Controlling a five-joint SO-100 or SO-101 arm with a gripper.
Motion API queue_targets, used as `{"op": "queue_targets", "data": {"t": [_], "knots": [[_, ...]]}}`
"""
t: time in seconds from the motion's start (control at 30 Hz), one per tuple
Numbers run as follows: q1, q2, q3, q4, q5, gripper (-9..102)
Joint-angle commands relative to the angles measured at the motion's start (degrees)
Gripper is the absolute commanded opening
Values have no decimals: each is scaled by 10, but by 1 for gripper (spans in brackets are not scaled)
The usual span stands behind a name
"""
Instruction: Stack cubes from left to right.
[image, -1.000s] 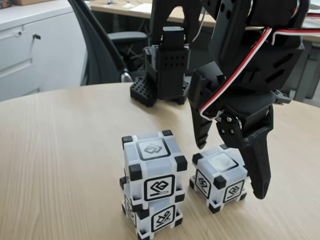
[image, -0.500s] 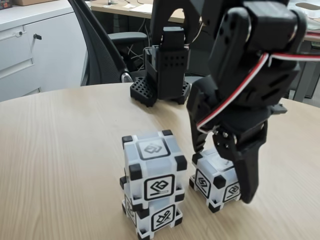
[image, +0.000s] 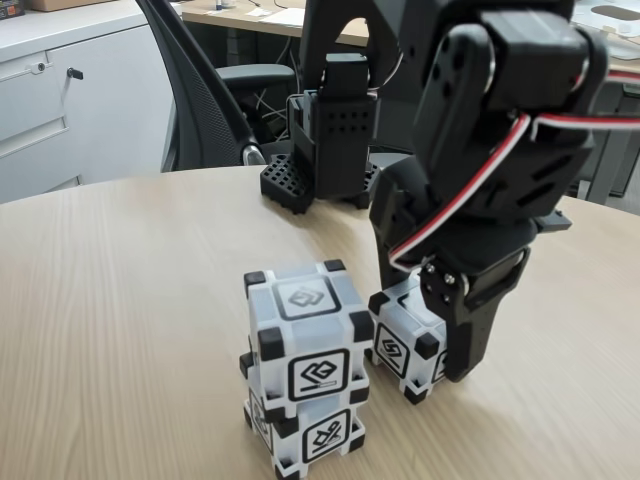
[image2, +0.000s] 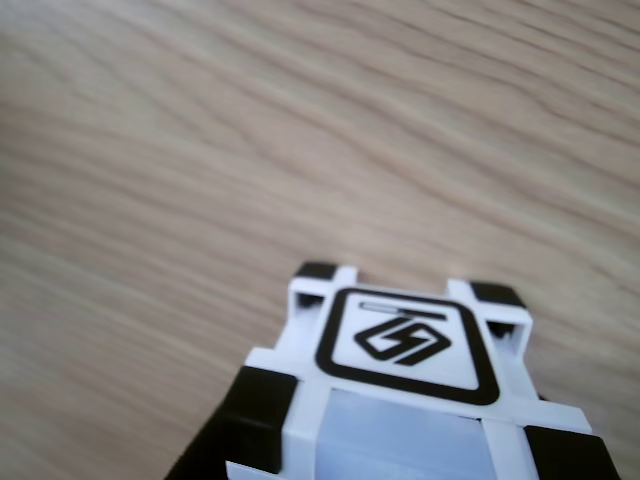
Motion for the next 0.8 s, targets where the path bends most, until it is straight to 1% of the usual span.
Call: {"op": "queue_targets", "data": {"t": [0.0,0.1,0.37,0.47,0.57,0.77], "knots": [[6,2,-12,4,7,2],[4,4,-12,4,11,0],[-3,20,-14,10,32,0],[-3,75,-27,11,58,0],[-8,133,-51,12,58,0],[-40,180,-107,15,76,0]]}}
